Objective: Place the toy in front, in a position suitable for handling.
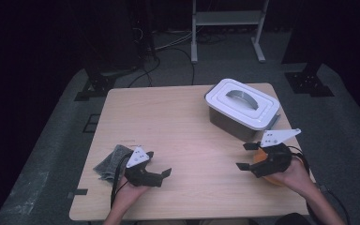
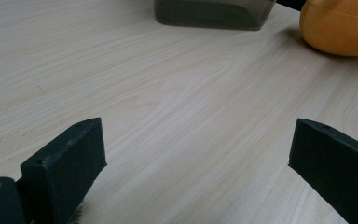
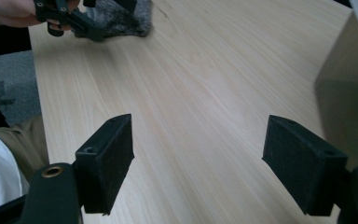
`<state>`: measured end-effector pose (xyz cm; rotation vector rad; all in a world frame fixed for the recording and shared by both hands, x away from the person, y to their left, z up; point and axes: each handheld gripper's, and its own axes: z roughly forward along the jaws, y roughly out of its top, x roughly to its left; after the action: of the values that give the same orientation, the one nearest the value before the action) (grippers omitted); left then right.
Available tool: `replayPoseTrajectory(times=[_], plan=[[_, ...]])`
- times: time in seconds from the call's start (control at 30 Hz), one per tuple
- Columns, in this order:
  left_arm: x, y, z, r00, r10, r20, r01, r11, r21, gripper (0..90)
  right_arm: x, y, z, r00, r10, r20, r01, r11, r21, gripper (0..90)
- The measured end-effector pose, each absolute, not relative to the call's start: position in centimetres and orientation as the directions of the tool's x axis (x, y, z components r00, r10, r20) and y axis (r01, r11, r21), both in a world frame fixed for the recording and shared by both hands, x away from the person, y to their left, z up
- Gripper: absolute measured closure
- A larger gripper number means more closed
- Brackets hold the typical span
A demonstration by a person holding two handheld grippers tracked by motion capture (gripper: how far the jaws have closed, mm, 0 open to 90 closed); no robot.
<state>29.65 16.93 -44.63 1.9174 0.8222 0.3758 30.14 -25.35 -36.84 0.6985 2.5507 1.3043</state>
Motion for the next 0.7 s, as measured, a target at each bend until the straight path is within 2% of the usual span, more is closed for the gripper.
replayPoseTrajectory(times=[0.4, 0.7], plan=[[29.7, 17.1, -44.6, 0.720, 0.688, -0.092, 0.386, -0.286, 0.877, 2.8, 29.8, -29.7, -36.3, -0.829, 0.559, 0.023, 0.353, 0.491, 0.796, 23.1], [29.8, 17.3, -44.6, 0.719, 0.687, -0.104, 0.388, -0.272, 0.880, 2.8, 29.6, -32.8, -37.4, -0.782, 0.623, 0.020, 0.402, 0.479, 0.780, 23.1]])
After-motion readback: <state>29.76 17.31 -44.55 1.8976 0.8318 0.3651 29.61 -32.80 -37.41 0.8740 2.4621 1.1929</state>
